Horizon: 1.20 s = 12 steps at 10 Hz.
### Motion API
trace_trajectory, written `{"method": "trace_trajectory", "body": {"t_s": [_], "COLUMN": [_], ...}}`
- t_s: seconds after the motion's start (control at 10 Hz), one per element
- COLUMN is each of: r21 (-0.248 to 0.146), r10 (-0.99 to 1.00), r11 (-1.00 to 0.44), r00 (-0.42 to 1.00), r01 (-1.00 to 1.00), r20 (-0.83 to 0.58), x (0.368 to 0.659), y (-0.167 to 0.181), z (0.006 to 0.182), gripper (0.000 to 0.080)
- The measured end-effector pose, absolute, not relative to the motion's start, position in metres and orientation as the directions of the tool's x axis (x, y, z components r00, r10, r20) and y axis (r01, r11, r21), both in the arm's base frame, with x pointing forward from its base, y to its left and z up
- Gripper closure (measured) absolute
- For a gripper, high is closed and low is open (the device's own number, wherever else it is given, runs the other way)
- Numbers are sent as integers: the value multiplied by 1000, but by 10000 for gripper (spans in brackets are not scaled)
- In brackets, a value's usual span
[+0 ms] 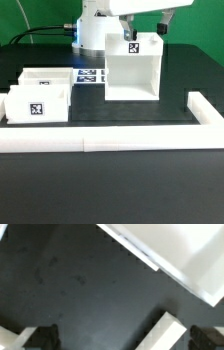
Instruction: Assemble drawer
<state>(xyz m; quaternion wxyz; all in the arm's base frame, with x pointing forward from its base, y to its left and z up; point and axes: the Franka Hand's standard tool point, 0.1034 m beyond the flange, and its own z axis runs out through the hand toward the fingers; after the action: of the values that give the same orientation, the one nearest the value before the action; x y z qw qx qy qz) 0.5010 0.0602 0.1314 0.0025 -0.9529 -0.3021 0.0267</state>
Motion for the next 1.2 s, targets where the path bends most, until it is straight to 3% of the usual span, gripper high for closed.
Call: {"method": "trace_trajectory", "body": {"t_s": [0.2,0.5,0.6,0.8,1.2], "r21": [-18,9,-4,-85,-87], "r10": [560,258,213,86,78], "r11": [-828,-966,-977,-993,-994], "r00": [827,966,976,993,994], "r01": [560,259,213,80,71], "r20": [-43,-16,-33,-76,-80], "x": [501,465,458,447,445], "y": [60,66,70,78,79], "z": [132,137,136,132,131], "gripper": [150,150,150,150,150]}}
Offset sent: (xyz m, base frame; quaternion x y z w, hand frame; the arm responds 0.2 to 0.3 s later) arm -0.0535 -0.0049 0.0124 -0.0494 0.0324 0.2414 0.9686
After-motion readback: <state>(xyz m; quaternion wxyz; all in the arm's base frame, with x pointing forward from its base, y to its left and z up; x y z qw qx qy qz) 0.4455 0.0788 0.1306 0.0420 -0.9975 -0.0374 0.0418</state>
